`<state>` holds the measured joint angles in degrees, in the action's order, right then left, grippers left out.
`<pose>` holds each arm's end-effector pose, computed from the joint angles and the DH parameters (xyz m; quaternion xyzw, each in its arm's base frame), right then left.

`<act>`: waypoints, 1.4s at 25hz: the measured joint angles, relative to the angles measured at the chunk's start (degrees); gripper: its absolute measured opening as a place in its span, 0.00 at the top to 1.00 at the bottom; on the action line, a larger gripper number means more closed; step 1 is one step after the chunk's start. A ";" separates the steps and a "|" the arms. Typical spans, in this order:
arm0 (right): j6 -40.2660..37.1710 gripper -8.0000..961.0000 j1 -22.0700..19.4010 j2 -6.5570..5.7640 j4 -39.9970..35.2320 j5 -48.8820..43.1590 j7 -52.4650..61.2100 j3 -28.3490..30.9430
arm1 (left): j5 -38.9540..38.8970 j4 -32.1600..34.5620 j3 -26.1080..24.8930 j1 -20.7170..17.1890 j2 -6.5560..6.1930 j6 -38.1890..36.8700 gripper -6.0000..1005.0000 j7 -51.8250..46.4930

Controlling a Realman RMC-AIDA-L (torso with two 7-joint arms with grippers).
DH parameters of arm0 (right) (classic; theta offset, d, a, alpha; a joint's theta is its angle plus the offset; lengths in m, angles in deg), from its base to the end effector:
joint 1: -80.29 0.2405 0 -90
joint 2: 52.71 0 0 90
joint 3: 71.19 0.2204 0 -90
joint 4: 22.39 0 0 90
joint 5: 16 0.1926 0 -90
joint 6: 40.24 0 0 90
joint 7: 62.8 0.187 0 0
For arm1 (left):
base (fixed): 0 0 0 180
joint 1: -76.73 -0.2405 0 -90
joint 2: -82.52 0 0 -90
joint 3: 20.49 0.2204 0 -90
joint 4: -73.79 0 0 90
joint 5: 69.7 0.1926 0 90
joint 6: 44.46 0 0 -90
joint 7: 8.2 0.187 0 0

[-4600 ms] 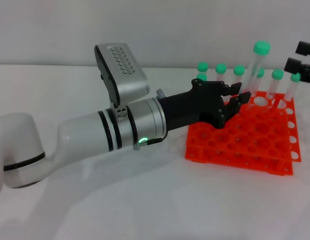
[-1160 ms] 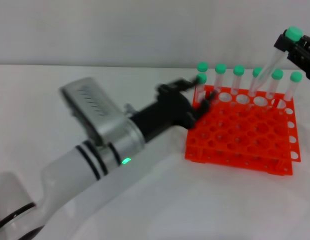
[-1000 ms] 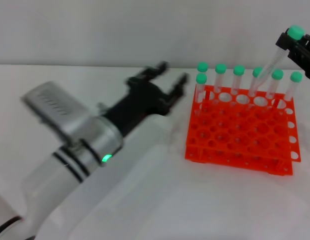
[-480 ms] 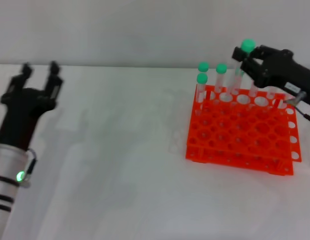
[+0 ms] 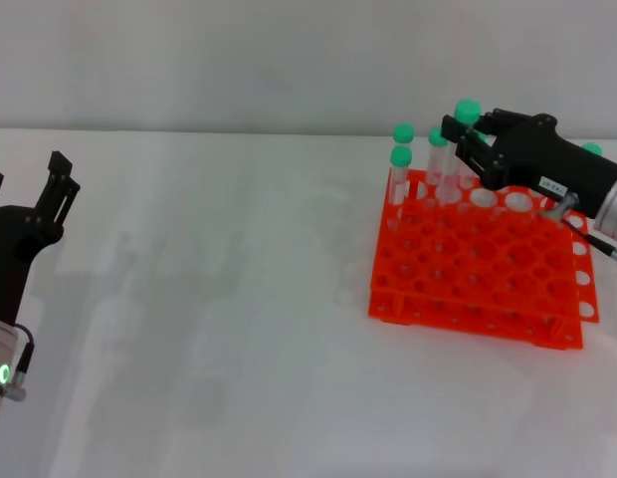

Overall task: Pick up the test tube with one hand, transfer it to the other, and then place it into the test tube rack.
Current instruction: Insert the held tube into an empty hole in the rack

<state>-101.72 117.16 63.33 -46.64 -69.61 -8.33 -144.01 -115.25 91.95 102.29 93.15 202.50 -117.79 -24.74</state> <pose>0.1505 0.4061 -0.0107 -0.8603 0.1513 0.3593 0.3284 -0.2796 0.3263 0.0342 -0.5936 -0.2914 -0.4208 0.6210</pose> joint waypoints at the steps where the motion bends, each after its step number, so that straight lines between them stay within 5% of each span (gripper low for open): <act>1: 0.49 0.78 0.31 0.07 0.28 0.56 -0.49 -0.64 | 0.01 -0.14 0.01 0.04 0.00 0.03 0.11 0.00; 16: 6.78 0.78 3.91 0.15 4.20 22.58 -10.85 -18.41 | 0.31 -0.50 1.57 0.76 -0.02 2.07 0.11 0.02; 35: 11.63 0.78 3.77 0.14 4.59 26.59 -14.16 -21.18 | 0.29 -0.49 2.32 0.81 -0.01 2.23 0.11 0.02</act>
<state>-90.09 120.93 63.47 -42.05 -43.03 -22.50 -165.19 -114.96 91.46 104.61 93.96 202.49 -115.56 -24.72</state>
